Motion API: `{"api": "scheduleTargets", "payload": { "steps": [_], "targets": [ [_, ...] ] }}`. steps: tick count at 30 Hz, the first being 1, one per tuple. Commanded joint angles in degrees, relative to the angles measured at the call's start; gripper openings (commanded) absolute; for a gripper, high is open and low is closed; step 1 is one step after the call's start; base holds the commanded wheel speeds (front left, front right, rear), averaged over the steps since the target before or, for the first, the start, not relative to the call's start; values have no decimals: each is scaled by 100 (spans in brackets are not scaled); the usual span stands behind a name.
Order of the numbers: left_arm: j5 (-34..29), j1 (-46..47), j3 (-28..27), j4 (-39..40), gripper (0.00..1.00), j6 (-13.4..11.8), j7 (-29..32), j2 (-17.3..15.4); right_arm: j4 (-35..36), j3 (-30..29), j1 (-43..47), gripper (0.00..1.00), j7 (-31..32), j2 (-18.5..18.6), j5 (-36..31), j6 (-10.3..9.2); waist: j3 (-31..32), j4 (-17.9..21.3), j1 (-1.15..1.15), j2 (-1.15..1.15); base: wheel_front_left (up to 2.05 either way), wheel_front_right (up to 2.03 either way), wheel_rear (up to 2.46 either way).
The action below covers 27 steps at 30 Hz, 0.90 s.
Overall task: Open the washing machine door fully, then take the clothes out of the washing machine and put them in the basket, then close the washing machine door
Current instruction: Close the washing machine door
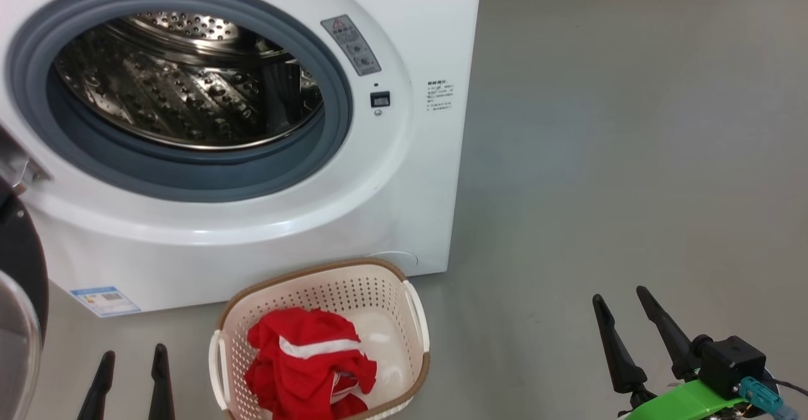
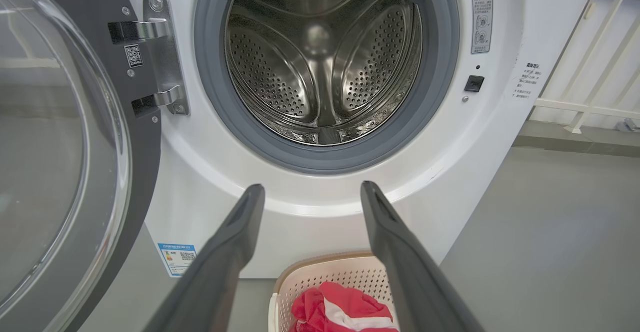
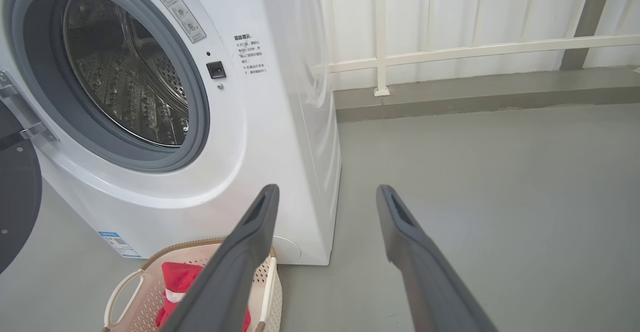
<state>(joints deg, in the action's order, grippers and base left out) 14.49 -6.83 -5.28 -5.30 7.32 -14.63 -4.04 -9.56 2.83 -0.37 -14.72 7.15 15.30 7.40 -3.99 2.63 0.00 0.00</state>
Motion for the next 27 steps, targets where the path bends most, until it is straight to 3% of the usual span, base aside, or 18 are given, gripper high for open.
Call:
{"api": "scheduleTargets", "payload": {
  "steps": [1, 10, 27],
  "targets": [
    [11, 128, -166, 108, 100, 17, -37, -105, 148, 132, -53, 100, -28, 70, 68, 9, 9, -1, 0, 0, -126, 126, 0],
    [25, 83, -188, 150, 100, 17, -37, -103, 156, 127, -22, 100, -28, 84, 85, 9, 25, -18, 0, 0, -80, 80, 0],
    [26, 112, -197, 156, 100, 17, -37, -84, 159, 102, -39, 100, -28, 79, 67, 9, 6, -59, 0, 0, -1, 1, 0]
  ]
}}
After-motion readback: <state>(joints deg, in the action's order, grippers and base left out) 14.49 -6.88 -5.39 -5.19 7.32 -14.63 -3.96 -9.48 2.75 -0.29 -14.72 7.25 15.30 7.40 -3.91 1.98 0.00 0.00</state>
